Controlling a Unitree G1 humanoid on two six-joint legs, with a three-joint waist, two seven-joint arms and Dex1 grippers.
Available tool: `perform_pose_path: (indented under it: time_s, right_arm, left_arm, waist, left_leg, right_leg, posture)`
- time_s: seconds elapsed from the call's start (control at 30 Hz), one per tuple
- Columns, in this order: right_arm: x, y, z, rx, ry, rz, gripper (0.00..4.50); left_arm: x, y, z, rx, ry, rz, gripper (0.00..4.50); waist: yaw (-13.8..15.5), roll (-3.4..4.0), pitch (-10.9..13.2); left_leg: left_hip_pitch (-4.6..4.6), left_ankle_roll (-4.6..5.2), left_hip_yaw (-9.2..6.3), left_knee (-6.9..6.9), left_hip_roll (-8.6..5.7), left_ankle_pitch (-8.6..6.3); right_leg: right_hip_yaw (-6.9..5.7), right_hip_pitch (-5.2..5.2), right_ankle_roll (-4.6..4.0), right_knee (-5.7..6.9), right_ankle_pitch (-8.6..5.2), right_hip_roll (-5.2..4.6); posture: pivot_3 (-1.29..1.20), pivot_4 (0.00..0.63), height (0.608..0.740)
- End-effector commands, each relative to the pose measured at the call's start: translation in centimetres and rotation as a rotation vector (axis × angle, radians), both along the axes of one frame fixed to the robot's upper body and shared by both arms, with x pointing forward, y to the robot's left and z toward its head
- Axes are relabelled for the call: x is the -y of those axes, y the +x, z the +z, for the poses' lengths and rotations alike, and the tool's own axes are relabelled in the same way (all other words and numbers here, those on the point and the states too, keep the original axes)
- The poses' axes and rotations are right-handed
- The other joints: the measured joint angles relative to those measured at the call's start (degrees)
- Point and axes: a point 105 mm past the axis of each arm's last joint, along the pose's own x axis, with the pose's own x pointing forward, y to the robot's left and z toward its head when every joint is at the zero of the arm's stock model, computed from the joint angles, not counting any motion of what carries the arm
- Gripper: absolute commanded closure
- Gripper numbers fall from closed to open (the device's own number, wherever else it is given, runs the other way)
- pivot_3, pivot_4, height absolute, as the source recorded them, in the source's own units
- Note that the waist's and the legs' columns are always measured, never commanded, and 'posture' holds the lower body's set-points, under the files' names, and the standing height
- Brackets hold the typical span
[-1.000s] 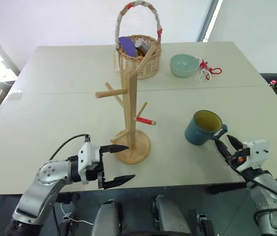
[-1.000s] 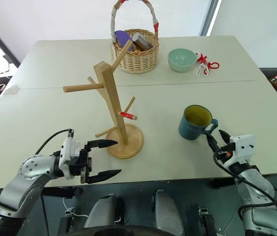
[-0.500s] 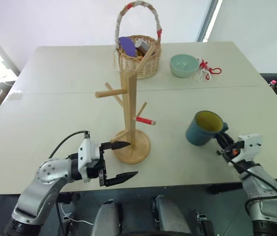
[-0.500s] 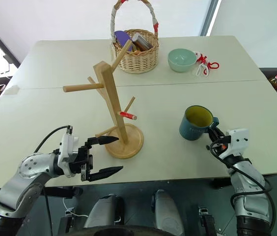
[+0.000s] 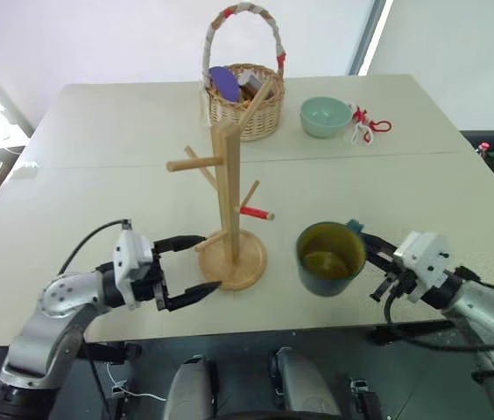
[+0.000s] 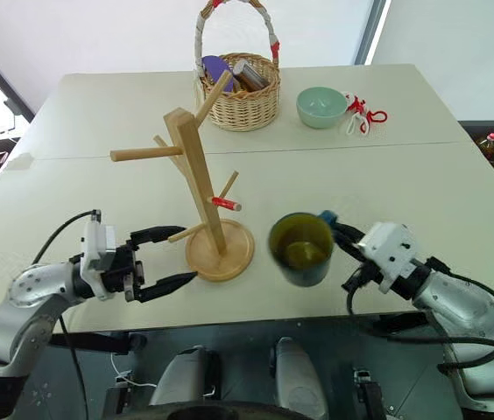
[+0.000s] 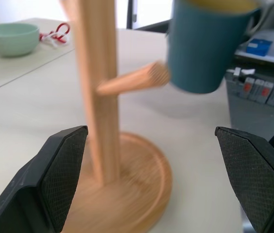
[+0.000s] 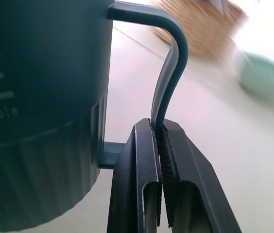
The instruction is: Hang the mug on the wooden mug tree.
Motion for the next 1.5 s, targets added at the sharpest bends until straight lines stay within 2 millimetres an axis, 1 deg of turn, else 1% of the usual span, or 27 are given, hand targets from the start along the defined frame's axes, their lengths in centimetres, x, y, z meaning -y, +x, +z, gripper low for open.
perform_pose_path:
  time_s: [0.03,0.17,0.33,0.53,0.7,0.87,1.0,1.23,1.5]
  right_arm:
    - [-2.9,-1.1,2.3,0.060,-0.009,0.101,4.48]
    - [-4.0,-0.7,2.9,0.086,-0.045,0.116,4.48]
    - [-4.6,-0.5,3.3,0.096,-0.049,0.128,4.48]
    - [-5.2,-0.3,4.1,0.128,-0.064,0.154,4.48]
    - [-5.7,-0.4,4.4,0.135,-0.099,0.188,4.48]
    - [-6.1,0.3,4.9,0.144,-0.129,0.190,4.48]
    - [-6.6,0.7,5.1,0.148,-0.135,0.202,4.48]
    - [-7.3,1.5,4.7,0.139,-0.191,0.222,4.48]
    - [-7.8,2.3,4.3,0.136,-0.210,0.229,4.48]
  left_arm:
    - [-0.9,0.4,1.4,0.055,-0.002,0.001,0.00]
    - [-1.3,0.6,2.1,0.059,-0.022,-0.001,0.00]
    - [-1.8,-0.1,3.0,-0.006,-0.060,-0.050,0.00]
    - [-2.7,0.0,3.6,0.003,-0.029,-0.044,0.00]
    - [-2.9,-0.2,3.9,0.000,-0.025,-0.055,0.00]
    - [-2.9,-0.1,4.2,0.005,-0.026,-0.057,0.00]
    - [-2.8,-0.1,4.8,0.021,-0.040,-0.060,0.00]
    - [-2.6,-0.3,5.9,0.039,-0.063,-0.071,0.00]
    - [-2.1,-0.4,6.1,0.048,-0.065,-0.077,0.00]
  waist:
    - [0.04,-0.03,0.02]
    - [0.22,-0.15,0.00]
    - [0.12,-0.20,0.01]
    - [0.06,-0.23,0.03]
    - [0.07,-0.24,0.04]
    - [0.07,-0.28,0.06]
    - [0.06,-0.29,0.07]
    - [0.04,-0.31,0.09]
    - [0.06,-0.33,0.11]
  left_leg:
    - [-0.01,0.00,0.00,0.07,0.00,0.00]
    - [-0.03,-0.01,-0.02,0.15,-0.01,0.01]
    - [-0.10,-0.01,-0.03,0.13,-0.04,-0.01]
    - [-0.08,0.00,-0.03,0.12,-0.03,0.00]
    - [-0.08,-0.01,-0.04,0.12,-0.01,0.00]
    - [-0.10,-0.01,-0.07,0.12,-0.01,0.00]
    - [-0.10,0.00,-0.09,0.12,-0.01,0.00]
    - [-0.12,-0.01,-0.09,0.12,0.00,0.00]
    - [-0.12,-0.01,-0.08,0.12,-0.01,0.00]
  right_leg:
    - [0.00,0.00,0.00,0.03,0.00,-0.01]
    - [0.02,0.04,-0.02,0.03,0.01,-0.11]
    - [0.04,0.00,-0.01,0.00,0.01,-0.17]
    - [0.03,-0.03,-0.01,0.02,0.01,-0.13]
    - [0.04,-0.04,-0.02,0.02,0.00,-0.15]
    - [0.04,-0.06,-0.02,0.01,0.01,-0.16]
    - [0.03,-0.06,-0.02,0.02,0.01,-0.16]
    - [0.03,-0.07,-0.02,0.01,0.01,-0.17]
    - [0.04,-0.08,-0.02,0.01,0.01,-0.16]
  posture:
    - [0.00,0.150,0.740]
    - [0.00,0.150,0.740]
    - [0.00,0.150,0.740]
    - [0.00,0.150,0.740]
    - [0.00,0.150,0.740]
    - [0.00,0.150,0.740]
    - [0.00,0.150,0.740]
    - [0.00,0.150,0.740]
    - [0.00,0.150,0.740]
